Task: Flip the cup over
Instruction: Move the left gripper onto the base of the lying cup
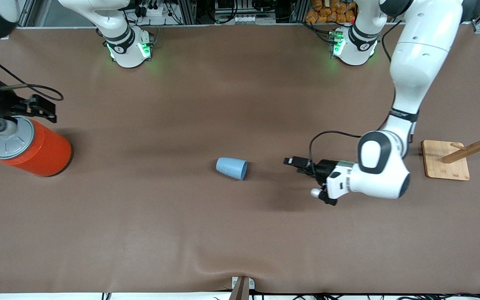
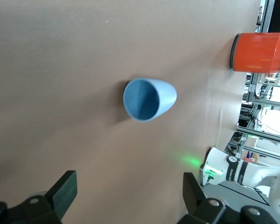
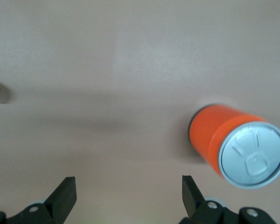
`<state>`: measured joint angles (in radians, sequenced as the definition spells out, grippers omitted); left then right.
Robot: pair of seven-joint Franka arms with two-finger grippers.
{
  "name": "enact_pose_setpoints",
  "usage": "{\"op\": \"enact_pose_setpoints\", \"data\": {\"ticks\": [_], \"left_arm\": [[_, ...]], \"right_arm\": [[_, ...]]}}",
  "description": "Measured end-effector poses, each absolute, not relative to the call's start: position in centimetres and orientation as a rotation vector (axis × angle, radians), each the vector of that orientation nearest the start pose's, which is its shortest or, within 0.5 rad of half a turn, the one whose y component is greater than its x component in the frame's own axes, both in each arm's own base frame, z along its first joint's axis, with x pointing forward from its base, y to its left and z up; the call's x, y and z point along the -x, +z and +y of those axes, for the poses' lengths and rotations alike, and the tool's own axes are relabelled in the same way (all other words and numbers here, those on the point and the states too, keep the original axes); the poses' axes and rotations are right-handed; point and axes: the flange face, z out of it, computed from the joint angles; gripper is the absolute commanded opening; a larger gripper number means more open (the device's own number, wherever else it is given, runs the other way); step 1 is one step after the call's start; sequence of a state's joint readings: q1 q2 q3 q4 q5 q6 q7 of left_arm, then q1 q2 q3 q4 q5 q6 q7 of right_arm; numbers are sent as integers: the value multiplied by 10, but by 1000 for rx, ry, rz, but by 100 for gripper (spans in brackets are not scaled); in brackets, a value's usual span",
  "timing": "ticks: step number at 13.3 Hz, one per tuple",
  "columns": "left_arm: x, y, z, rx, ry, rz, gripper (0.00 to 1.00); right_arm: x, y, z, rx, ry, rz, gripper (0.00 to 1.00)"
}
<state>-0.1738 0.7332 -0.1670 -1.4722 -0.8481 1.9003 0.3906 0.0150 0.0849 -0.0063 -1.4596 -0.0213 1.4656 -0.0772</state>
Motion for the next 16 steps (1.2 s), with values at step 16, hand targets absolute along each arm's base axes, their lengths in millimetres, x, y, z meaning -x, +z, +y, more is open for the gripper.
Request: {"op": "enact_pose_setpoints", "data": {"ticks": [16], "left_arm": [[-616, 144, -384, -2010, -193, -156, 100]], "right_arm": [[-553, 632, -43, 3119, 161, 164, 100]]}}
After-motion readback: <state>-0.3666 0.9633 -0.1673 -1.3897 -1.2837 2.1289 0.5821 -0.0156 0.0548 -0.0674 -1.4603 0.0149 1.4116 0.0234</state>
